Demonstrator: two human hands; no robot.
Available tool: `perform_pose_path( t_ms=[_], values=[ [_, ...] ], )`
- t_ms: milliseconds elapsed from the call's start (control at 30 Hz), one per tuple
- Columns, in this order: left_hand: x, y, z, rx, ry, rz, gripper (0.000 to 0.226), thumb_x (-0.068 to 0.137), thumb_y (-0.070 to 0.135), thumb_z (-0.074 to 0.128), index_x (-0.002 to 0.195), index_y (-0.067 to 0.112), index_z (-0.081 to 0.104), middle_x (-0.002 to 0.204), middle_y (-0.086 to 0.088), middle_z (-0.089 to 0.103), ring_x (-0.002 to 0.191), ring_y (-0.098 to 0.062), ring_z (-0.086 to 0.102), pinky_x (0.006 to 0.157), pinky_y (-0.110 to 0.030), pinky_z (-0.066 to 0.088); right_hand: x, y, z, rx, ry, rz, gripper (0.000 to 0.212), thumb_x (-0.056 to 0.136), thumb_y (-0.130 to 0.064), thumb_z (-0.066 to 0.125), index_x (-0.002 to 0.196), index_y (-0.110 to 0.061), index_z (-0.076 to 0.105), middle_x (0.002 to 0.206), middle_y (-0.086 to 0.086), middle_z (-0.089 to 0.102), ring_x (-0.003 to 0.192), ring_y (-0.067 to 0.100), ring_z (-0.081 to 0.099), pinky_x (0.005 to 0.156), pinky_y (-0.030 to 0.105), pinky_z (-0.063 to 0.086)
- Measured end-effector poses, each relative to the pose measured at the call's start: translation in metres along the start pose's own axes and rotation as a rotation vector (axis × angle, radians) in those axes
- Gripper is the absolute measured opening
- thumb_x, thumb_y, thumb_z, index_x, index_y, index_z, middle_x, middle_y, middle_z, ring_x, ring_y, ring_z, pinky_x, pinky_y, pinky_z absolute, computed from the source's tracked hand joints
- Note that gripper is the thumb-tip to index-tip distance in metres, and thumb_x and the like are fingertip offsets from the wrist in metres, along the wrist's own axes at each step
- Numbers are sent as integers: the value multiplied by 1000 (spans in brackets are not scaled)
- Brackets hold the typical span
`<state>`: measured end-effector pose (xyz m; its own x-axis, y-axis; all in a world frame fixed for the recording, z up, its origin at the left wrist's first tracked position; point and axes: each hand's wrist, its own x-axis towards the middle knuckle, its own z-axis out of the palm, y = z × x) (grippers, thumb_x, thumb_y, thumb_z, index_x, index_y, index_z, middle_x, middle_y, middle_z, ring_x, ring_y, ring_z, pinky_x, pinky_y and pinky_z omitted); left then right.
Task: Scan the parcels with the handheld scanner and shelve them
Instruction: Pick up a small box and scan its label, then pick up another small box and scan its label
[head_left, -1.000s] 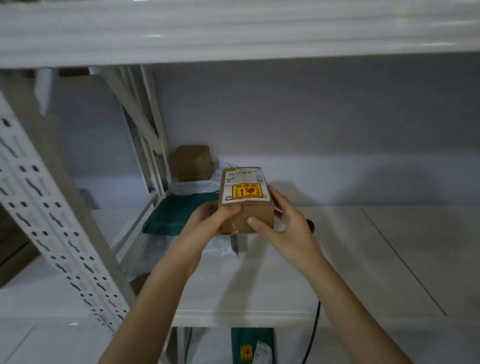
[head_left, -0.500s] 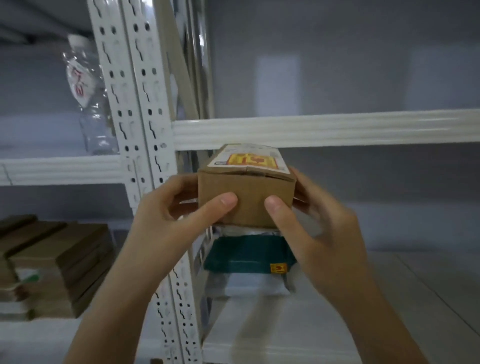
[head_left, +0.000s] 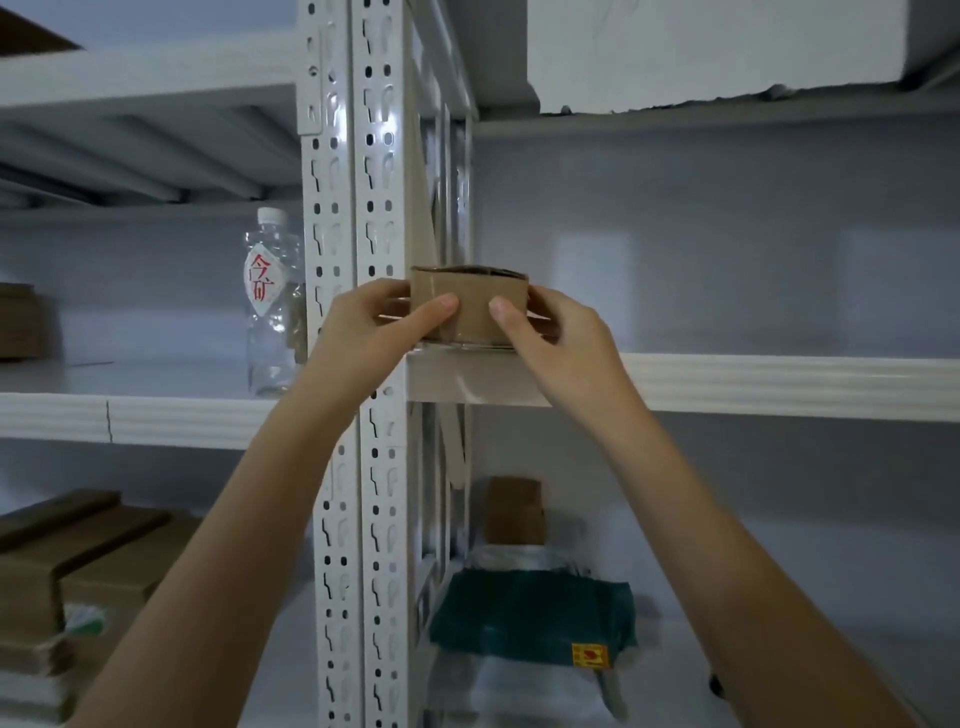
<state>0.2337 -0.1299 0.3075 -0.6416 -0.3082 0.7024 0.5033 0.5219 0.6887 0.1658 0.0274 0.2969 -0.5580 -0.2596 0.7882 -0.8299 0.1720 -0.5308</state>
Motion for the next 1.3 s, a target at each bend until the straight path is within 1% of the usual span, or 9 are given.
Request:
perform_pose_path(
  t_ms=[100,200,300,567,733,867,967,1133,1300],
  values=[
    [14,-17,5,16,12,-31,23,80,36,70,100,24,66,95,3,70,90,-12,67,87,-27,53,14,14,10,-53,-34,18,46,91,-46,51,125,-17,57,114,-2,66,104,14,61,89,29,51],
    [22,-26,13,24,51,-15,18,82,28,70,97,19,65,80,10,67,67,7,65,61,-4,47,23,21,16,-113,-28,21,41,92,-42,51,125,-18,56,115,-1,65,102,13,60,85,24,48],
    [29,-32,22,60,127,5,27,81,29,71,103,14,64,77,13,65,63,6,63,51,1,41,28,23,18,-135,-12,34,41,93,-39,51,126,-15,52,116,1,64,104,16,61,88,30,50],
    [32,-43,36,162,323,65,35,83,31,69,109,12,56,74,12,53,61,0,50,52,-6,39,33,25,23,-371,18,-1,41,93,-43,47,125,-16,49,115,2,65,102,23,63,83,36,50],
    [23,-47,41,129,420,49,40,83,36,67,112,16,48,96,3,57,76,-2,53,65,-15,40,30,29,27,-407,10,-72,39,95,-38,46,127,-16,49,120,3,63,108,22,60,84,31,45],
    [-16,-57,52,110,551,213,15,90,28,56,101,20,49,90,7,56,75,-3,53,66,-17,44,-4,48,24,-219,354,-398,26,88,-16,54,110,-5,62,108,8,64,101,16,54,84,19,37],
    [-49,-85,72,238,395,259,3,92,19,51,90,21,48,82,3,55,70,-11,52,63,-24,43,-38,89,19,-251,417,-504,12,80,-6,54,84,-2,64,85,12,64,83,16,51,73,23,38],
    [-83,-151,117,434,94,73,6,90,14,54,86,19,51,84,-1,59,75,-17,56,66,-30,46,-91,180,22,-300,119,-82,15,82,-17,52,90,-6,60,92,8,60,86,19,55,71,27,44],
    [-99,-208,156,508,-105,-194,9,89,16,56,96,10,57,91,-9,63,84,-26,60,75,-38,51,-126,251,20,-244,-90,408,24,88,-17,58,109,-6,56,106,10,62,98,24,59,85,36,49]
  ],
)
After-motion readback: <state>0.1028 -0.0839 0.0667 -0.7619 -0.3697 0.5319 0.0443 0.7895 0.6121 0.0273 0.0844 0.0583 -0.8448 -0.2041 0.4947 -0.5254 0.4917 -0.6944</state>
